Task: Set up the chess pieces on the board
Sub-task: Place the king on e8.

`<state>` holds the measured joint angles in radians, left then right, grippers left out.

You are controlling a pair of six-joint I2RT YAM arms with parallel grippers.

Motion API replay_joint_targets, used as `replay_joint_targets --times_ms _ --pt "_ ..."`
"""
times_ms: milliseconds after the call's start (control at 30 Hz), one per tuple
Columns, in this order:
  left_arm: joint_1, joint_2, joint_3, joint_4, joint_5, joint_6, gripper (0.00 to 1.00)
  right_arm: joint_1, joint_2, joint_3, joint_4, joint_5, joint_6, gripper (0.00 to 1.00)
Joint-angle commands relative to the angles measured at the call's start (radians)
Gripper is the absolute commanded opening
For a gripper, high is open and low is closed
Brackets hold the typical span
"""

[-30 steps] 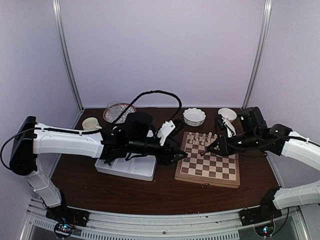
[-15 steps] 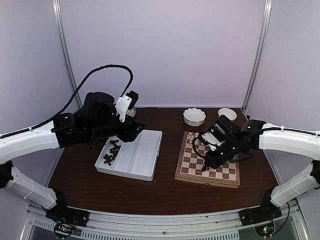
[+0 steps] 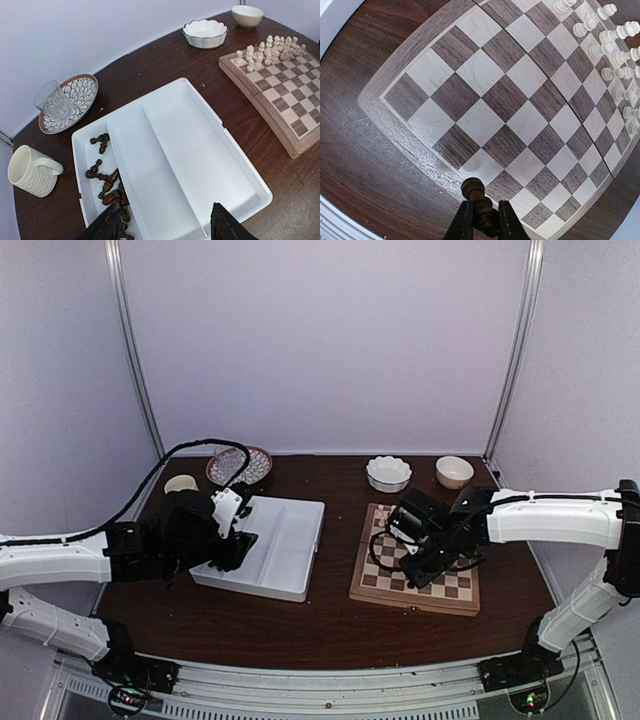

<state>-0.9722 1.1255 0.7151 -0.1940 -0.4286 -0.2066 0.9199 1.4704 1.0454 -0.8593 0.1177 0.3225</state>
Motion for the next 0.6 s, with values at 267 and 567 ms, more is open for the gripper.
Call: replay_joint_targets --times_ms 267,567 --pt "0.005 -0.129 -0.059 0.136 -0.054 0.019 0.64 0.023 0.054 0.049 -0.03 0.094 0.025 0.09" --pt "0.004 -0.129 -0.055 0.131 -0.049 0.009 0.64 0.029 0.077 0.047 -0.018 0.099 0.021 0.09"
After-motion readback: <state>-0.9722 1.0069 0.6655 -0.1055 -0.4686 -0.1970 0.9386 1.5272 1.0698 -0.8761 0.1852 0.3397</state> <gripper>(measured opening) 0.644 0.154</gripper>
